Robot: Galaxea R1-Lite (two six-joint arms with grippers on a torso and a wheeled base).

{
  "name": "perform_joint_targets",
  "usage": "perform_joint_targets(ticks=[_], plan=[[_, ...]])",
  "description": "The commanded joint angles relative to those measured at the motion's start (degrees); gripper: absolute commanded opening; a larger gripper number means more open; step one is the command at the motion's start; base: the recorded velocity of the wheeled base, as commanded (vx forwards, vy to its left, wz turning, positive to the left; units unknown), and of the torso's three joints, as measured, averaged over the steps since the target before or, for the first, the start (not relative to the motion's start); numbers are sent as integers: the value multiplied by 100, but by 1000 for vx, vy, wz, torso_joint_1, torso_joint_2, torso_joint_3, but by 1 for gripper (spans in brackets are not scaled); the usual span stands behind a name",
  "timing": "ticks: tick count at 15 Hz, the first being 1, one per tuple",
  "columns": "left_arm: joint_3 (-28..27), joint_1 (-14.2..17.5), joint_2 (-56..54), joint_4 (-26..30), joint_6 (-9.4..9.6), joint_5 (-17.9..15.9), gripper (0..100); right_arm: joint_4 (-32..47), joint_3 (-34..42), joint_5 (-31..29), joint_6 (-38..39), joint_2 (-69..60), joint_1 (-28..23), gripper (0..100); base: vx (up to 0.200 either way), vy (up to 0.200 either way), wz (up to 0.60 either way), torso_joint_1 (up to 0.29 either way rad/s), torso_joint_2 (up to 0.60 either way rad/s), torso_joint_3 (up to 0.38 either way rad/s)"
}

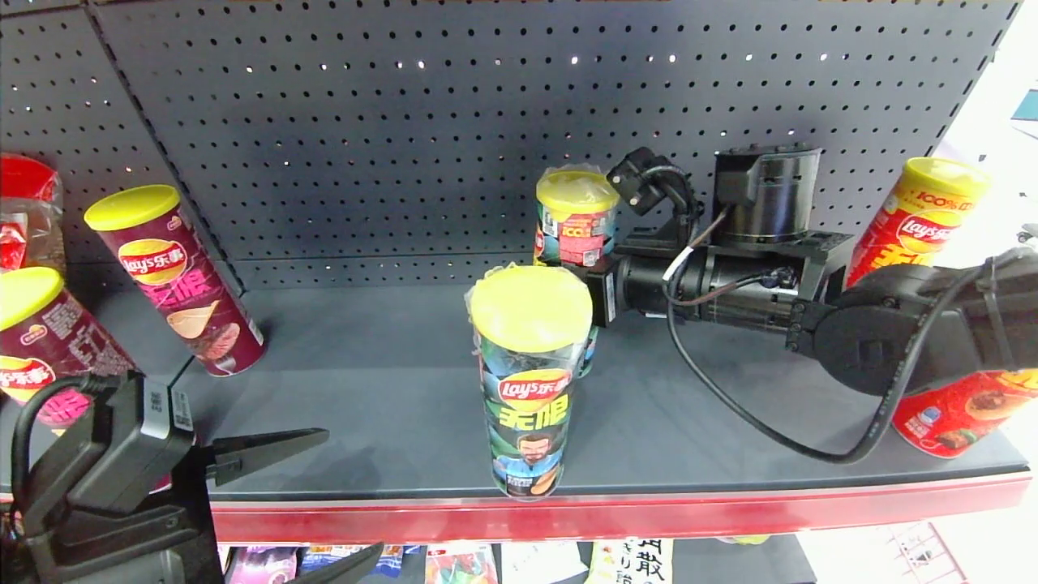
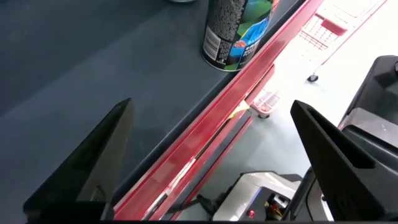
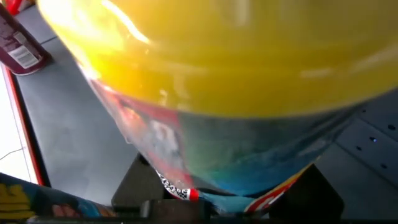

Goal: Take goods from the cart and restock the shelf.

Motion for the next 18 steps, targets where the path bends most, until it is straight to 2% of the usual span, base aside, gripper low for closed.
perform_joint_targets(ticks=[1, 2, 7, 13, 15, 18], plan=[[-3, 0, 14, -3, 0, -1, 100, -3, 15, 2, -9, 13, 9, 0, 0, 0, 0, 0, 0, 0], [-12, 0, 14, -3, 0, -1, 100, -3, 42, 10, -9, -5, 18, 100, 0, 0, 0, 0, 0, 0], [-21, 0, 40, -3, 8, -1, 100, -3, 367, 2, 9, -330, 18, 100, 0, 0, 0, 0, 0, 0], [-162, 0, 278, 6, 8, -1, 100, 6, 1211, -34, 123, -1174, 9, 100, 0, 0, 0, 0, 0, 0], [-232, 0, 383, 6, 0, -1, 100, 23, 1545, -244, 150, -1464, -35, 100, 0, 0, 0, 0, 0, 0], [-320, 0, 612, 6, 8, 175, 100, 32, 2116, -684, 484, -1965, -52, 100, 0, 0, 0, 0, 0, 0]])
